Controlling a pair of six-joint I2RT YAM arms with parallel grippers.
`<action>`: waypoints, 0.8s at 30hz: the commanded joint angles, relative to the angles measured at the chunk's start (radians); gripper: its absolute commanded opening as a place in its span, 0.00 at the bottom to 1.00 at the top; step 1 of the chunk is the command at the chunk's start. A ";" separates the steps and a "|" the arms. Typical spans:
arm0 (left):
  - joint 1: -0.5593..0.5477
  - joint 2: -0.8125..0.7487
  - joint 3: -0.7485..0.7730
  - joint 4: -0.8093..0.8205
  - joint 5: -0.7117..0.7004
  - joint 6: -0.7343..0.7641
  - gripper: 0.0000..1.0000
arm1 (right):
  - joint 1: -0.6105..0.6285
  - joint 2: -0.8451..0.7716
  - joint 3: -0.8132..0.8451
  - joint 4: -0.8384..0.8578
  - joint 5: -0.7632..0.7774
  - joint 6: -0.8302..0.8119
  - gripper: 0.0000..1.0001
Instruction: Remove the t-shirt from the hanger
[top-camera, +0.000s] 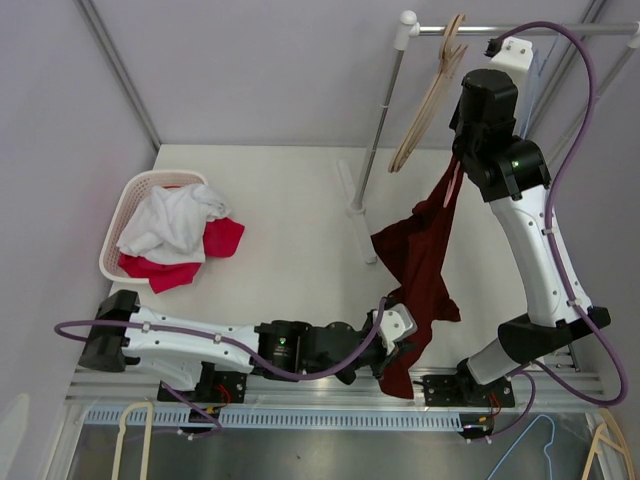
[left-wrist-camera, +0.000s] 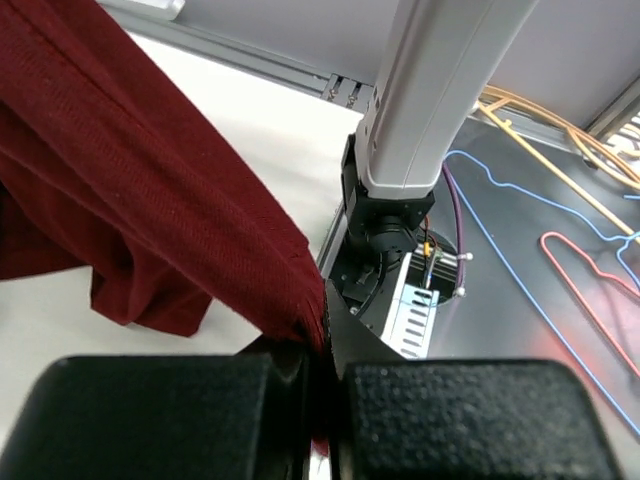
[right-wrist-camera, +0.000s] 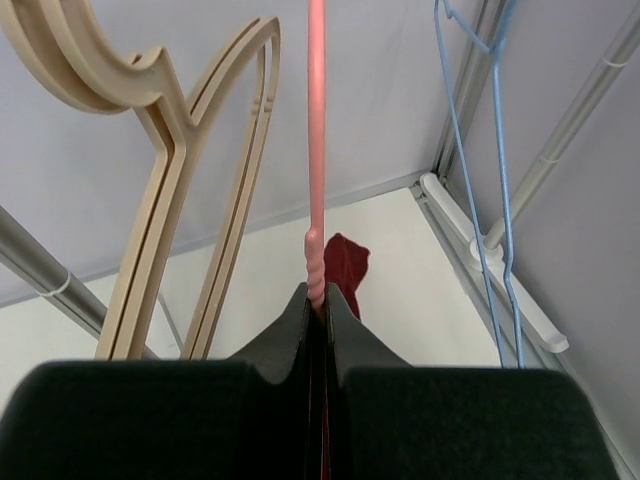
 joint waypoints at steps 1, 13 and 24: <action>-0.013 0.014 -0.006 0.020 0.037 -0.087 0.01 | -0.014 0.004 0.034 0.083 -0.018 0.020 0.00; 0.603 0.264 0.317 -0.272 0.417 -0.351 0.01 | 0.074 -0.079 0.124 -0.164 -0.159 0.065 0.00; 0.592 0.177 0.435 -0.362 0.489 -0.235 0.01 | 0.009 -0.128 -0.097 0.317 -0.077 -0.225 0.00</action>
